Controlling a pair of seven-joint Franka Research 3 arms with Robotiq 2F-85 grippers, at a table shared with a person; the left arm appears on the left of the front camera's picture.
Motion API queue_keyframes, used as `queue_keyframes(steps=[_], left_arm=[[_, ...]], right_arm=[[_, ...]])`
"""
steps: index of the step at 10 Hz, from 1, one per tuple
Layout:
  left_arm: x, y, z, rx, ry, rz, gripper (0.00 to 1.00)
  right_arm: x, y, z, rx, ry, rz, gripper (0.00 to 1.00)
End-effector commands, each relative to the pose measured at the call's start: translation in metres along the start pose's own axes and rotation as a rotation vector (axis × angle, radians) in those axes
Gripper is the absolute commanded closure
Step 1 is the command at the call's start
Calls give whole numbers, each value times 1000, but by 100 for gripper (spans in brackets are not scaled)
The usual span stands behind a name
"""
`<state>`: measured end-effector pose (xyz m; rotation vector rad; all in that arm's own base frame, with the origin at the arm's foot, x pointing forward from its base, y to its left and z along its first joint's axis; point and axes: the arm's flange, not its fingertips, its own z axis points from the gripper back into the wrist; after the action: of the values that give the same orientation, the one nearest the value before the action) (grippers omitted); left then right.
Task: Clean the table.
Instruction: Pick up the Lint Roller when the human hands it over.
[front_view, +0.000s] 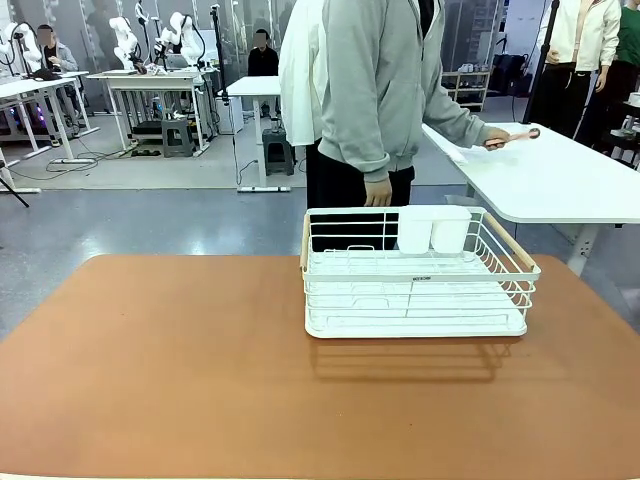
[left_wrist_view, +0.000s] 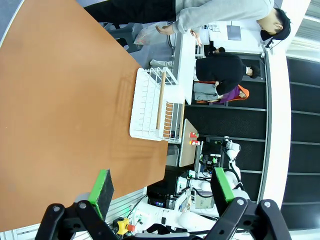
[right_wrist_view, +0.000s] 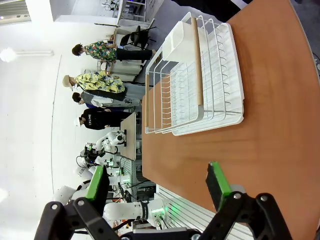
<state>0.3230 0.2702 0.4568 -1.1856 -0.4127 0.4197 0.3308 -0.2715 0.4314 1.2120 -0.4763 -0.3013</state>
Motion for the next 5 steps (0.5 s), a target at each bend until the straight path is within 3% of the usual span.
queue_keyframes(steps=[1,5], left_arm=[[-1,-1,2,-11,5,-5,0],[-1,-1,2,-11,5,-5,0]], right_arm=[[1,6,0,5,-4,-1,0],[1,6,0,5,-4,-1,0]])
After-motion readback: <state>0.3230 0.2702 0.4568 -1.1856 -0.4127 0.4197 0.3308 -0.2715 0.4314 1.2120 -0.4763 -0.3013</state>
